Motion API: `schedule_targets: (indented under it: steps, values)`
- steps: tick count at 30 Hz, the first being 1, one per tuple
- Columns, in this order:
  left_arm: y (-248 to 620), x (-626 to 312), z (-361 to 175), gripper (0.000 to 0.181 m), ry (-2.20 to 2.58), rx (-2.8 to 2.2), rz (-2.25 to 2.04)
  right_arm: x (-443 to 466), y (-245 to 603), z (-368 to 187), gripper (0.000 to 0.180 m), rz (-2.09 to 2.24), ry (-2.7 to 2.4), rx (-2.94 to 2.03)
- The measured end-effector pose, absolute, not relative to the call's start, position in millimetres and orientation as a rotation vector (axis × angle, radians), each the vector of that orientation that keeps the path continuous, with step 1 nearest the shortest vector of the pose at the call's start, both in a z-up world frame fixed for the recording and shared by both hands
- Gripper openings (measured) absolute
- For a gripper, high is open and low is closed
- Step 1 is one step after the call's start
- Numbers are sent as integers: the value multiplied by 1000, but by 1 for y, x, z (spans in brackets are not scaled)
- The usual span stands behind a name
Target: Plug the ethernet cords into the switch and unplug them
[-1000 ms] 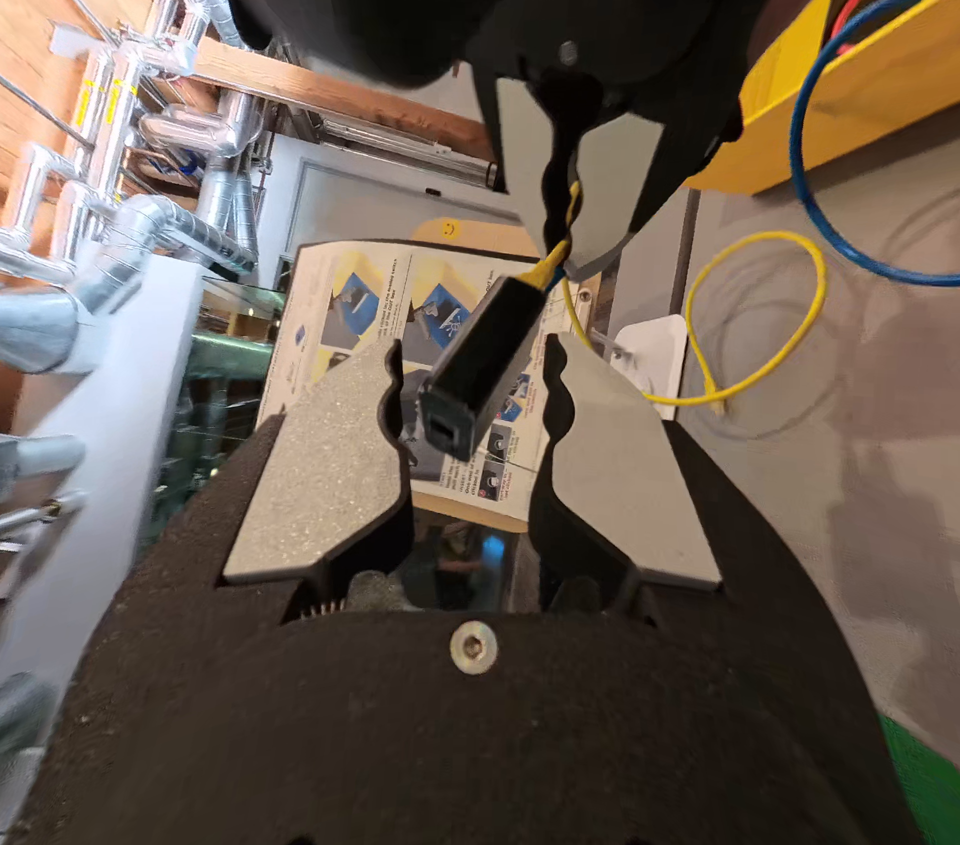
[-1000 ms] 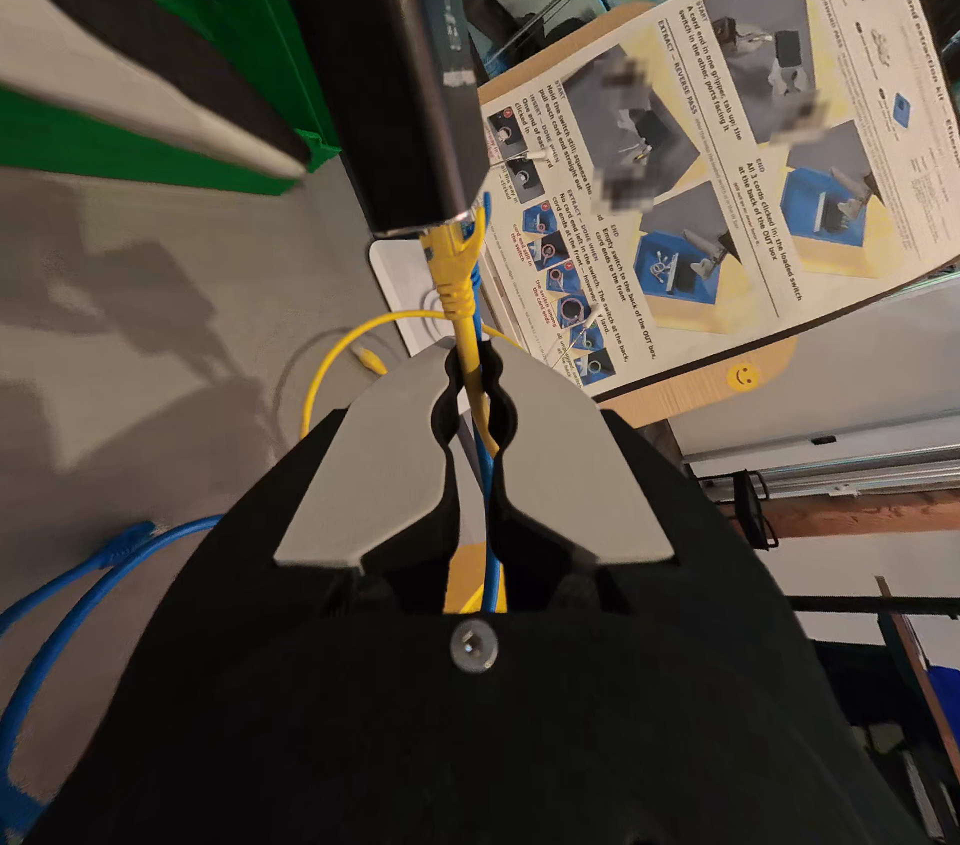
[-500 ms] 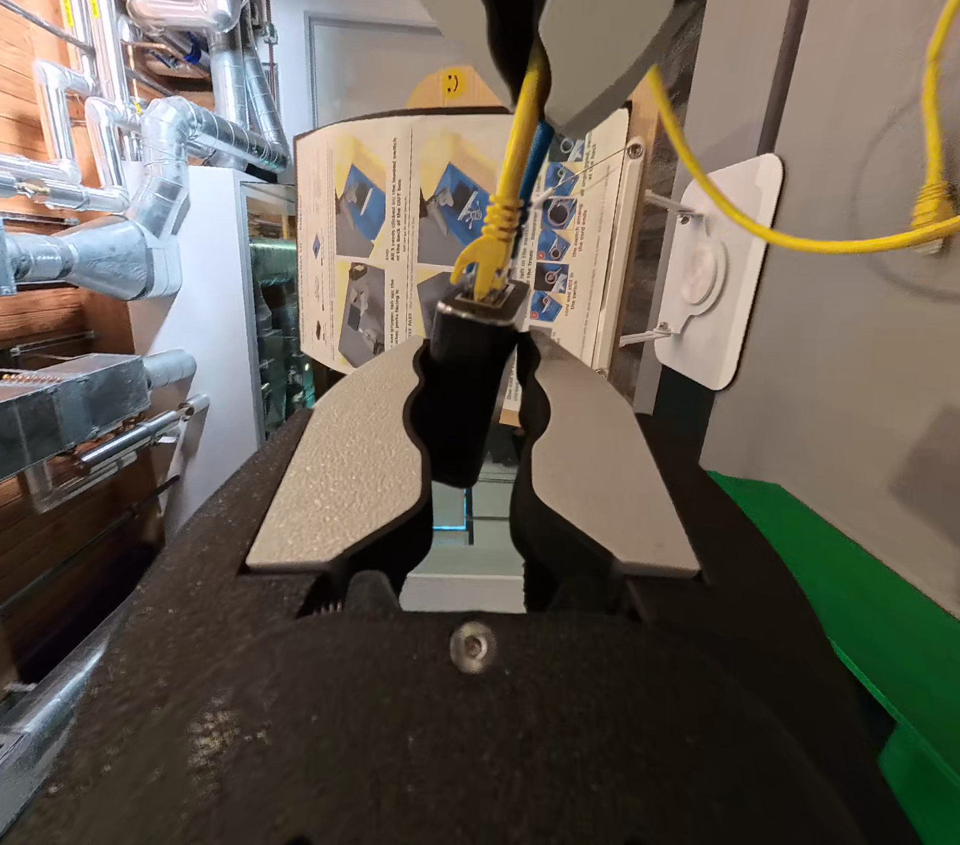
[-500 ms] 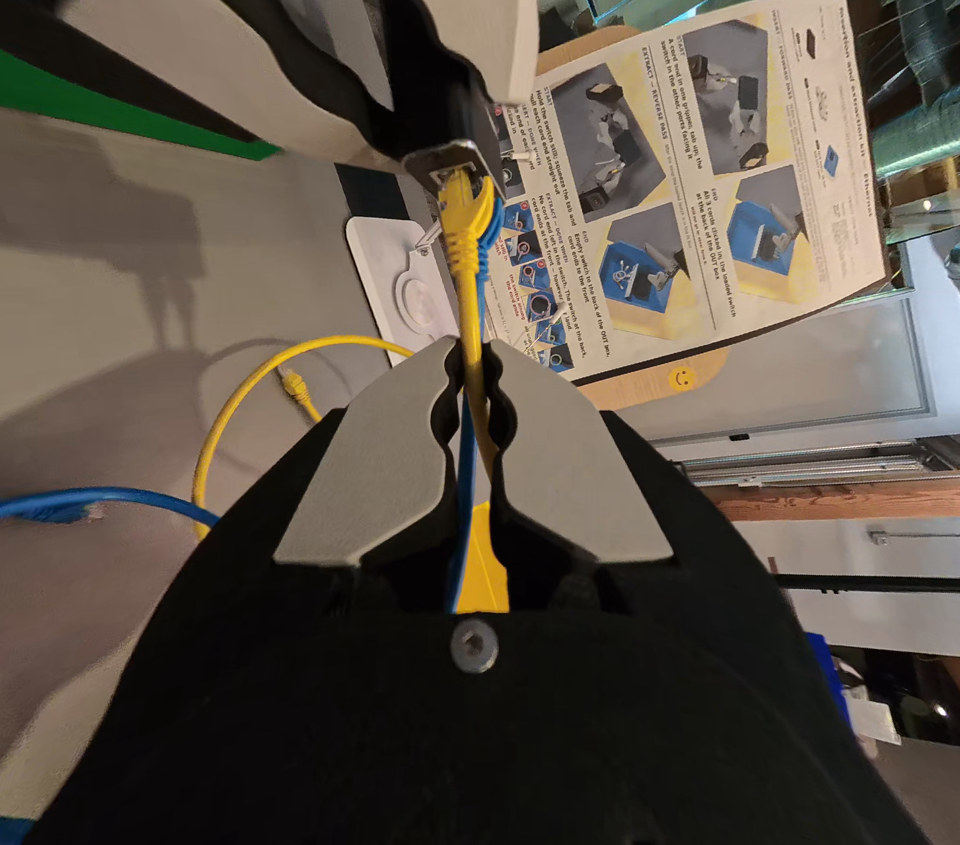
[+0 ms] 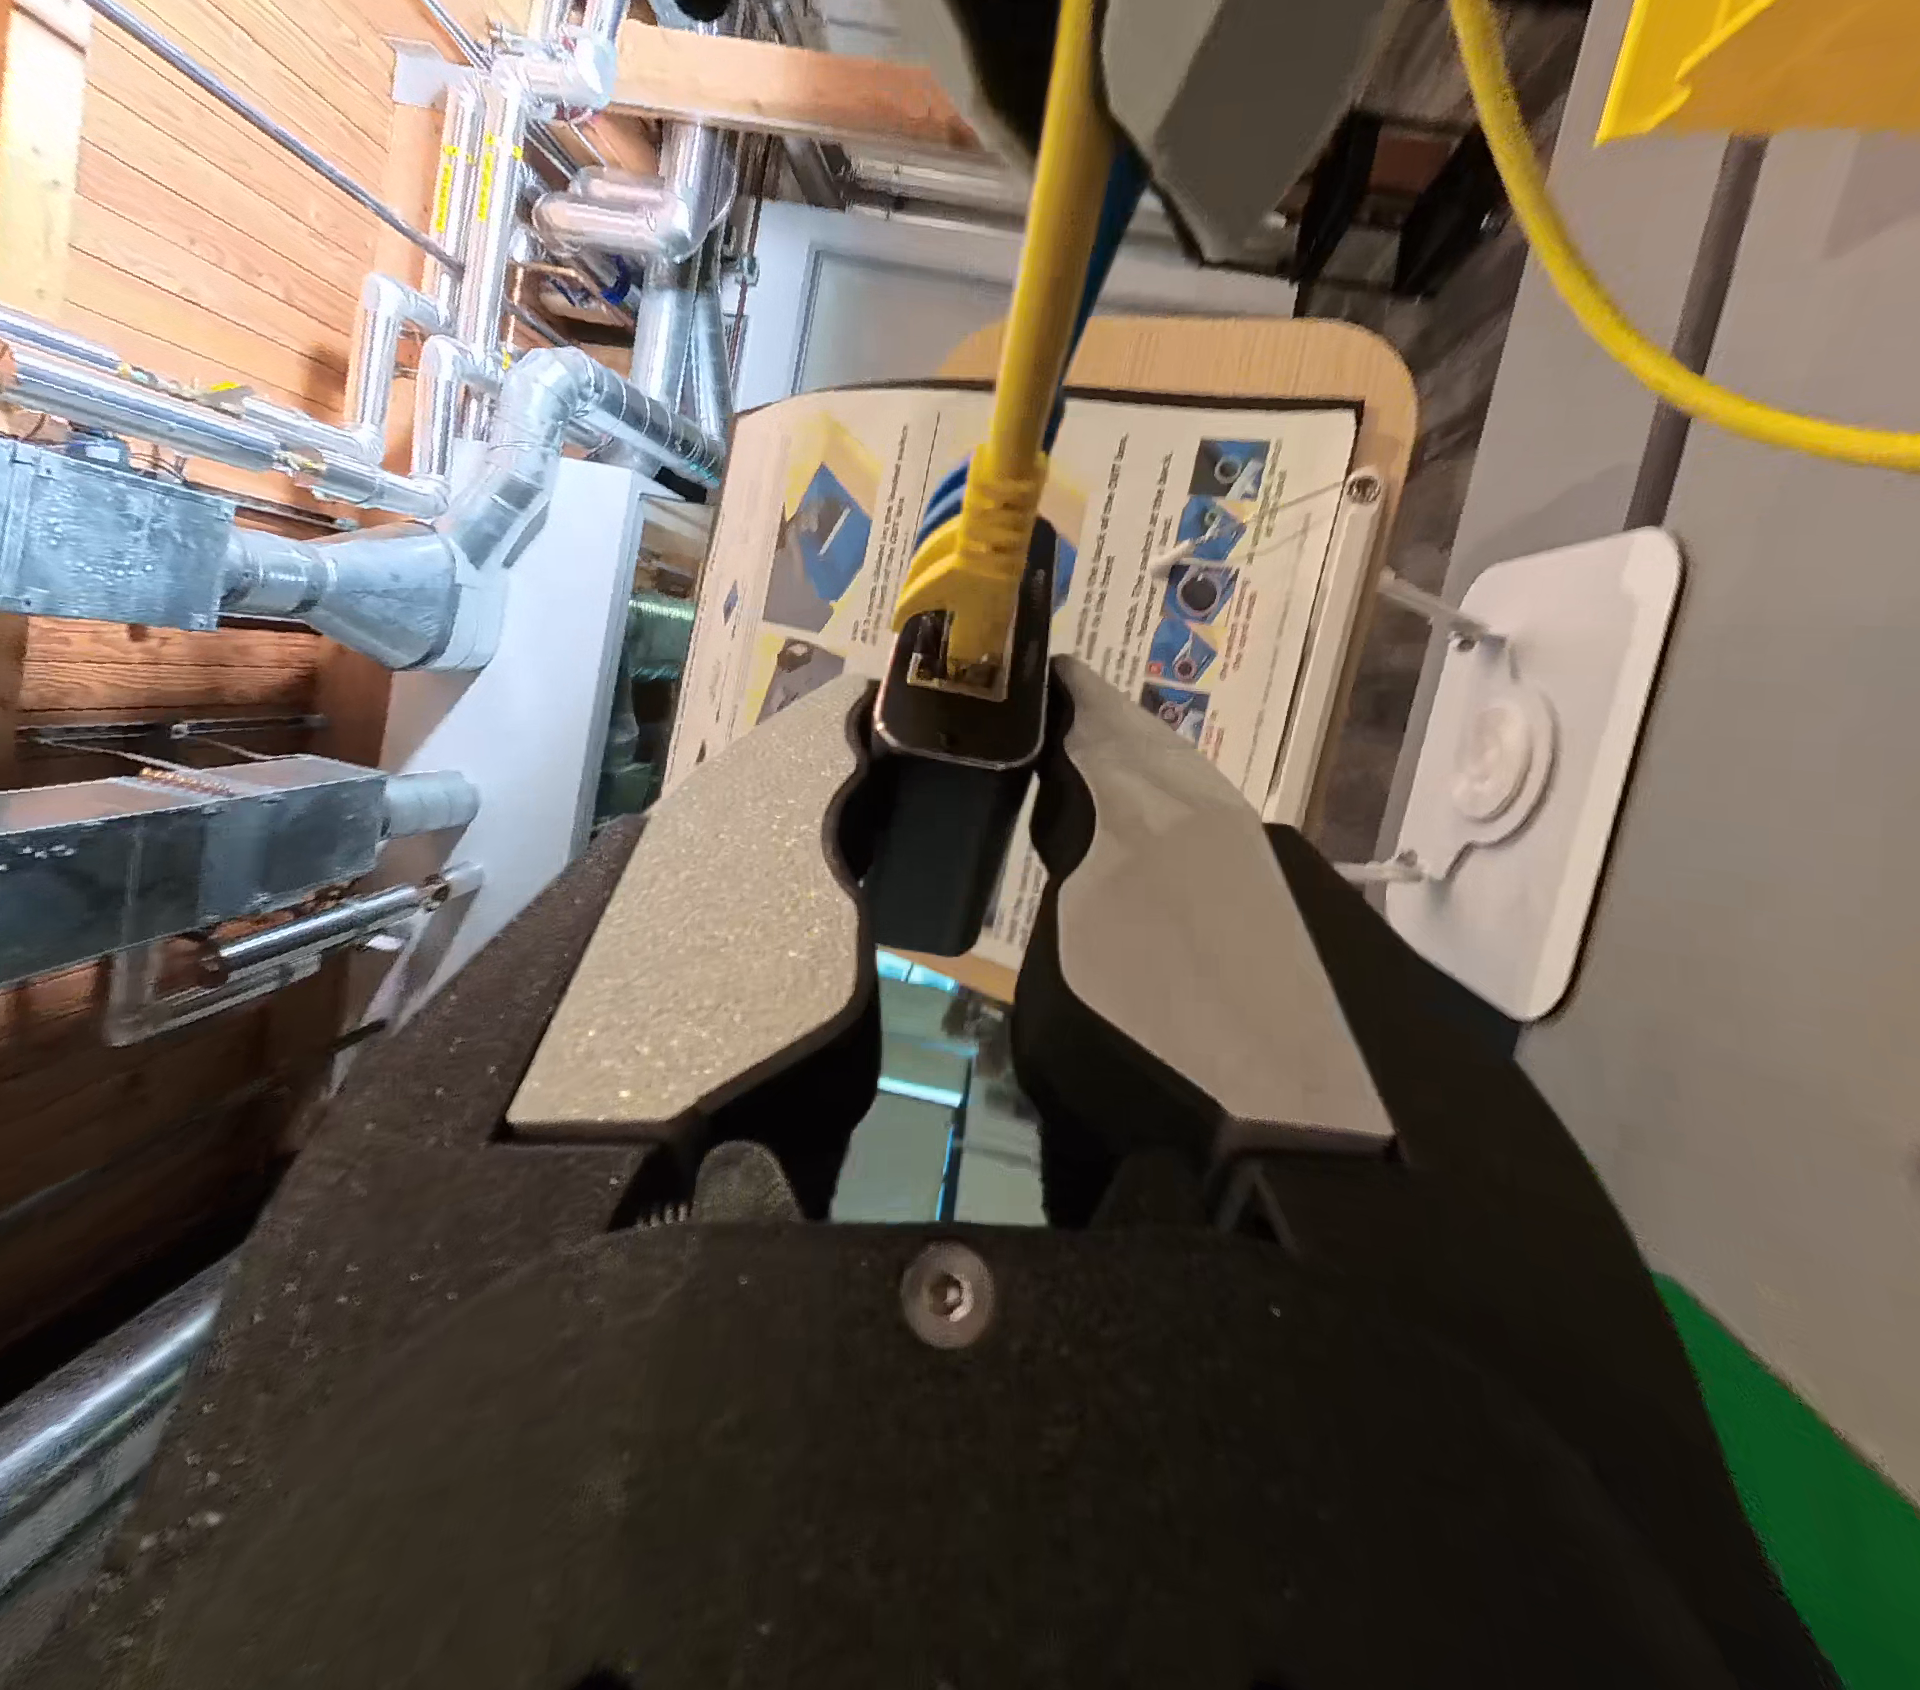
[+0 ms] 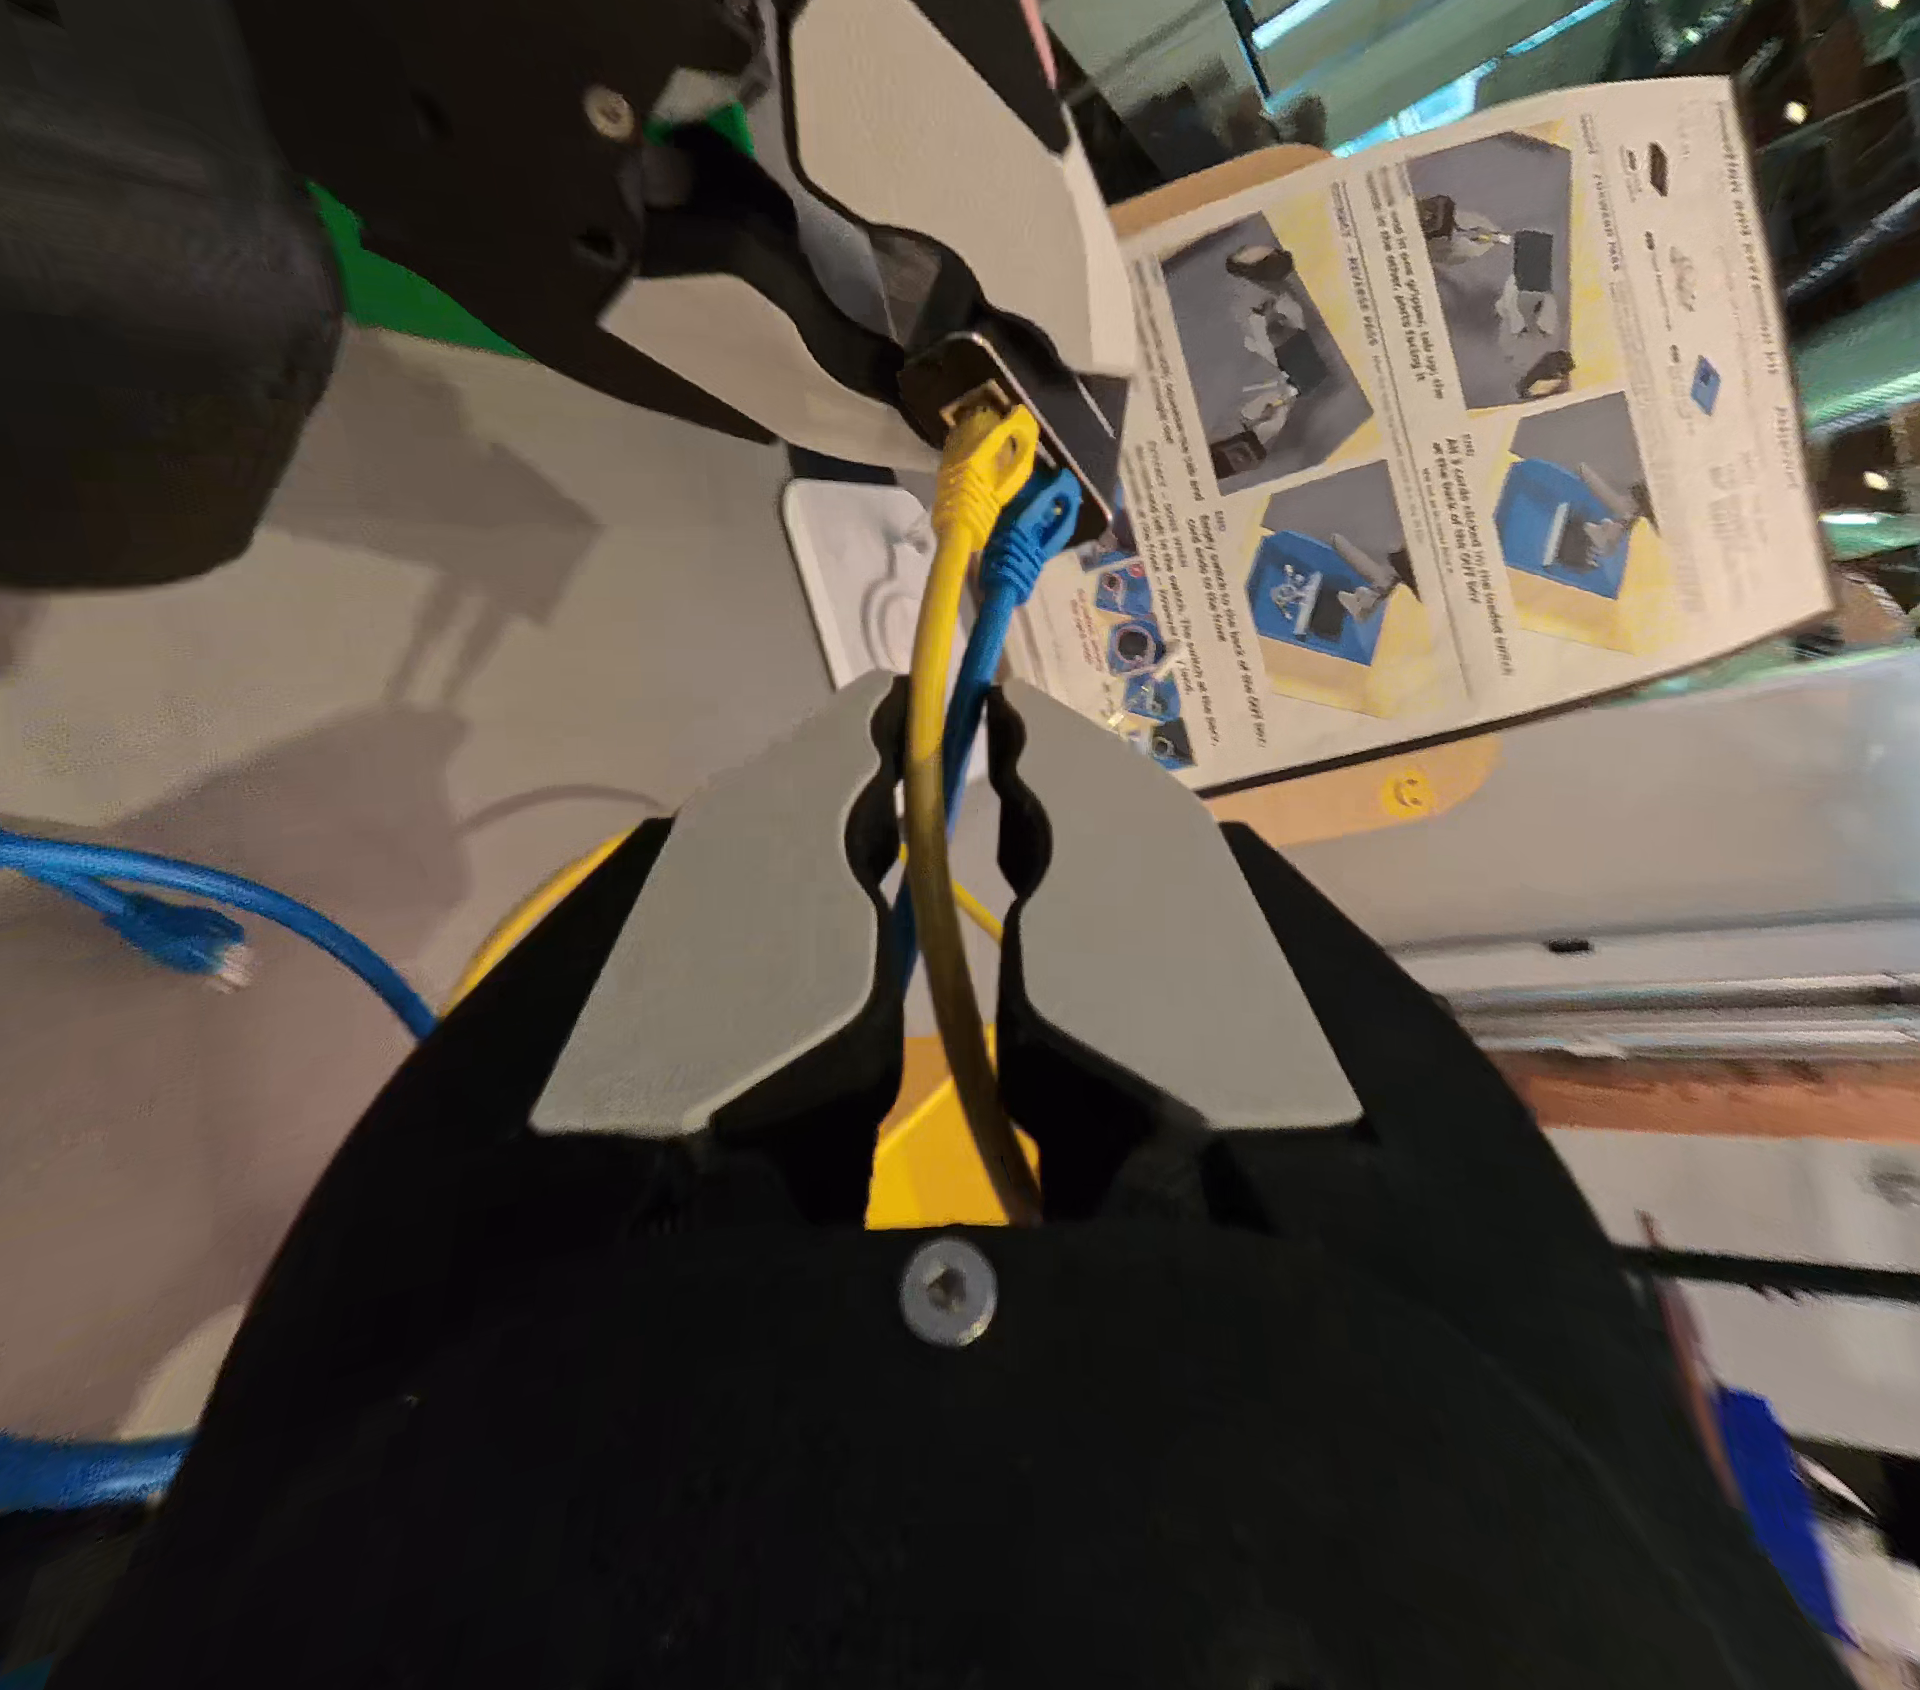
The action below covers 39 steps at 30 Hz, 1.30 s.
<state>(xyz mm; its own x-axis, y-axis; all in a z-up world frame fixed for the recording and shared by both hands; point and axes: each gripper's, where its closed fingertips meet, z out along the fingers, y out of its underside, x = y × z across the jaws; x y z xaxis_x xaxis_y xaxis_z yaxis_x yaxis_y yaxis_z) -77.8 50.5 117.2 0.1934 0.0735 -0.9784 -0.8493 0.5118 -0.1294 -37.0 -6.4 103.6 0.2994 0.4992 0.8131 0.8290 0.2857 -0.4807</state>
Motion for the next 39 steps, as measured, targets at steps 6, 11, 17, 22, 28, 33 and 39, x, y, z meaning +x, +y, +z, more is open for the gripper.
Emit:
schedule_targets:
  steps: [6,11,17,22,28,33,39]
  values:
    - [43,-74,121,26,1196,-826,626,-52,-78,146,26,131,-1389,-1080]
    - [33,-73,129,25,1177,-820,516,-2,-85,196,26,61,-1141,-925]
    - [29,-68,124,25,1234,-852,481,1,-71,177,27,-213,-1223,-940]
    - [28,-65,119,25,1272,-861,456,-17,-111,188,20,-184,-1260,-821]
    - [31,-61,109,25,1333,-851,638,-38,-100,168,24,-211,-1329,-888]
    - [31,-58,105,26,1359,-837,761,-57,-62,126,26,-217,-1445,-1020]
    - [31,-51,95,26,1403,-859,775,-48,-27,99,29,-390,-1477,-1144]
